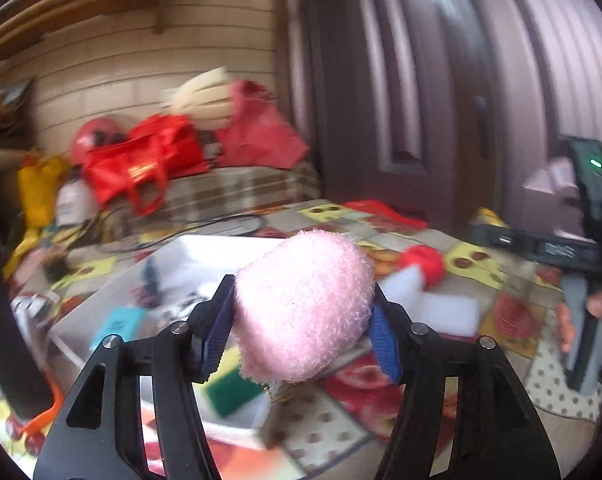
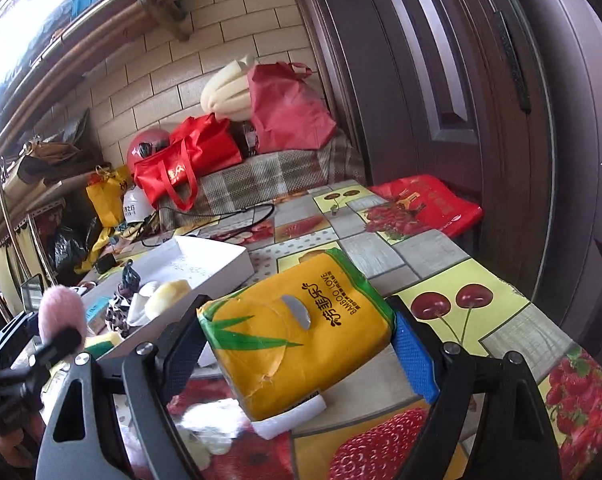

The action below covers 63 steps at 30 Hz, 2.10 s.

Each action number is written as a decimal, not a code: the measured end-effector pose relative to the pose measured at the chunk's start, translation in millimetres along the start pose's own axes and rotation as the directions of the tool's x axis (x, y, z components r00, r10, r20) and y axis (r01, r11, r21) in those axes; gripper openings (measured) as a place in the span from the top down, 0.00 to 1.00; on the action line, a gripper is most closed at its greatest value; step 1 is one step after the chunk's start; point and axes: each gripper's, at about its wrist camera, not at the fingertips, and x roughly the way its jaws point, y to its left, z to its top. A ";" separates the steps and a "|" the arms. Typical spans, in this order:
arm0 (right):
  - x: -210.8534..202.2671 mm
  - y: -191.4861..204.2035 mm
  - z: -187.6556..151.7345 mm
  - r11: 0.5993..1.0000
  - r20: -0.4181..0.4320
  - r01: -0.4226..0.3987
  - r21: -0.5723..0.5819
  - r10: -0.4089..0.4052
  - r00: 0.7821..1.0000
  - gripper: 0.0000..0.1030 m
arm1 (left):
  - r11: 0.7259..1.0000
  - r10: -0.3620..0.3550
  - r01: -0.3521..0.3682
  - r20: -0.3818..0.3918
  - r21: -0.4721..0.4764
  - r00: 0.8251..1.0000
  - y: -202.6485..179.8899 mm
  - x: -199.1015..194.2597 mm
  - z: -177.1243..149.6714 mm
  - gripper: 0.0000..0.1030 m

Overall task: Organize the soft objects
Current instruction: 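Carry the pink ball and yellow tissue pack into the white box and open both tools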

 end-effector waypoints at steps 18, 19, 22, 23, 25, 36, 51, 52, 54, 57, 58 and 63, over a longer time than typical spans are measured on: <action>53.9 114.9 -19.9 0.959 -0.150 -0.158 -0.236 0.125 0.981 0.17 | 0.957 0.267 -0.273 -0.065 -0.099 0.961 105.7 32.2 -3.5 0.40; 62.4 119.6 -18.4 0.962 -0.161 -0.169 -0.214 0.136 0.978 0.17 | 0.956 0.270 -0.276 -0.069 -0.099 0.960 108.5 39.0 -1.8 0.40; 81.1 135.6 -15.9 0.963 -0.165 -0.181 -0.200 0.149 0.975 0.17 | 0.948 0.293 -0.301 -0.080 -0.108 0.953 114.9 54.1 2.2 0.40; 84.9 140.8 -15.4 0.962 -0.160 -0.183 -0.204 0.152 0.975 0.17 | 0.944 0.300 -0.309 -0.089 -0.112 0.950 117.4 59.3 3.3 0.40; 92.5 154.8 -14.6 0.956 -0.151 -0.185 -0.228 0.153 0.977 0.17 | 0.938 0.311 -0.322 -0.101 -0.127 0.945 123.3 66.7 4.7 0.40; 147.7 195.5 -3.8 0.950 -0.149 -0.120 -0.288 0.080 0.986 0.17 | 0.916 0.332 -0.368 -0.217 -0.157 0.918 142.5 104.1 6.6 0.40; 156.5 193.3 3.0 0.960 -0.139 -0.079 -0.268 0.043 0.989 0.15 | 0.911 0.349 -0.385 -0.216 -0.149 0.912 145.2 105.2 7.7 0.37; 156.6 193.1 3.1 0.961 -0.140 -0.083 -0.265 0.046 0.989 0.14 | 0.899 0.379 -0.413 -0.214 -0.142 0.900 143.5 104.0 7.7 0.37; 156.8 191.8 3.5 0.962 -0.141 -0.088 -0.257 0.052 0.989 0.04 | 0.885 0.413 -0.444 -0.201 -0.139 0.888 142.5 100.8 8.1 0.27; 154.7 189.4 4.4 0.966 -0.127 -0.086 -0.245 0.056 0.990 0.00 | 0.865 0.452 -0.474 -0.155 -0.164 0.879 143.4 89.8 7.8 0.05; 153.4 187.8 4.9 0.968 -0.118 -0.084 -0.237 0.058 0.991 0.00 | 0.860 0.457 -0.479 -0.154 -0.174 0.876 145.4 88.0 7.0 0.01; 151.6 188.2 4.7 0.968 -0.106 -0.073 -0.240 0.049 0.993 0.00 | 0.857 0.457 -0.480 -0.152 -0.187 0.876 146.8 86.8 6.8 0.00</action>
